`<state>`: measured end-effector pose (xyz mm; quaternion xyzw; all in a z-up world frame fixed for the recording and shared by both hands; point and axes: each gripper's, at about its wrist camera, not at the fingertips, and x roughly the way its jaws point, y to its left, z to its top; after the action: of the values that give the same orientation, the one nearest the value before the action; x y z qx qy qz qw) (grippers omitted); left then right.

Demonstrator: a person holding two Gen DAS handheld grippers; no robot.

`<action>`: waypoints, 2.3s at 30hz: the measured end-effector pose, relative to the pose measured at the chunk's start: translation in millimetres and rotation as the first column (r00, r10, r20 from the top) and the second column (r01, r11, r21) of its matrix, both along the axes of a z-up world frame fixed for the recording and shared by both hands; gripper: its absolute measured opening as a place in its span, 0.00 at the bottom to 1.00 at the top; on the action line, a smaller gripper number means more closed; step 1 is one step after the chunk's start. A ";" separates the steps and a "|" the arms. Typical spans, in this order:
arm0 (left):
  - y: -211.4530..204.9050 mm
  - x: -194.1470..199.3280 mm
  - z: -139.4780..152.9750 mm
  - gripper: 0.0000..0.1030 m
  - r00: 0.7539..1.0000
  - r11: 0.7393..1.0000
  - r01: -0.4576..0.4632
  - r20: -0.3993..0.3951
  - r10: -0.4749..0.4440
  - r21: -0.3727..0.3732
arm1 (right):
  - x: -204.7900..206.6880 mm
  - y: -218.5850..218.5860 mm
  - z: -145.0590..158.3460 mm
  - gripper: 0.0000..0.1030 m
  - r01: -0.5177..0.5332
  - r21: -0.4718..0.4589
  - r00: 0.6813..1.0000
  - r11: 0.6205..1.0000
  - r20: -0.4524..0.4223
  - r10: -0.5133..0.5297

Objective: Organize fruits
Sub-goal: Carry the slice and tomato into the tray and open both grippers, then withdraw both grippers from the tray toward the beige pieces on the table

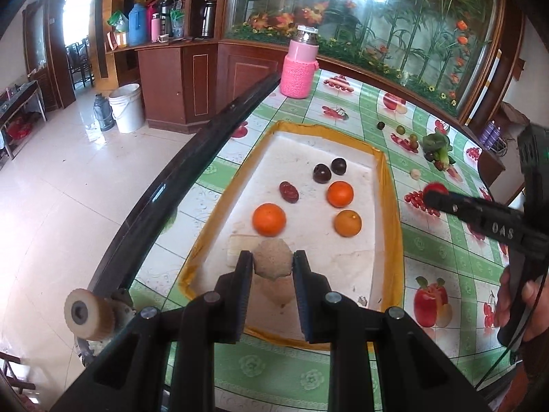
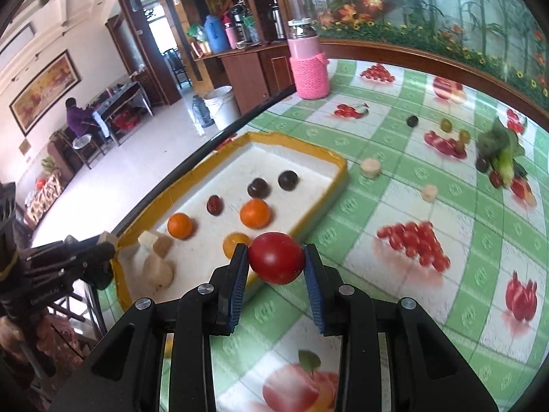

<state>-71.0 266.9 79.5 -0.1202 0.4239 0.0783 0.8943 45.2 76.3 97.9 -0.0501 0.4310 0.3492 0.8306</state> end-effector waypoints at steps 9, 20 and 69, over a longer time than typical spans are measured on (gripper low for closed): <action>-18.4 17.0 -13.3 0.26 0.997 0.996 0.078 -0.022 -0.079 -0.037 | 44.2 34.5 -10.4 0.31 -0.010 -0.043 0.999 0.999 -0.031 0.009; -28.5 52.7 -35.4 0.26 0.991 0.993 0.111 -0.075 -0.114 -0.048 | 72.0 62.6 -41.3 0.31 -0.051 -0.120 0.997 0.991 -0.055 0.045; -45.2 39.7 -33.3 0.69 0.989 0.994 0.102 -0.111 -0.098 0.032 | 8.0 -11.3 -37.5 0.50 0.021 -0.129 1.000 0.991 -0.012 -0.023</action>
<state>-31.4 221.7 46.3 -0.0773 0.4762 0.0477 0.8746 53.2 65.0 60.4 -0.0966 0.4589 0.3118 0.8263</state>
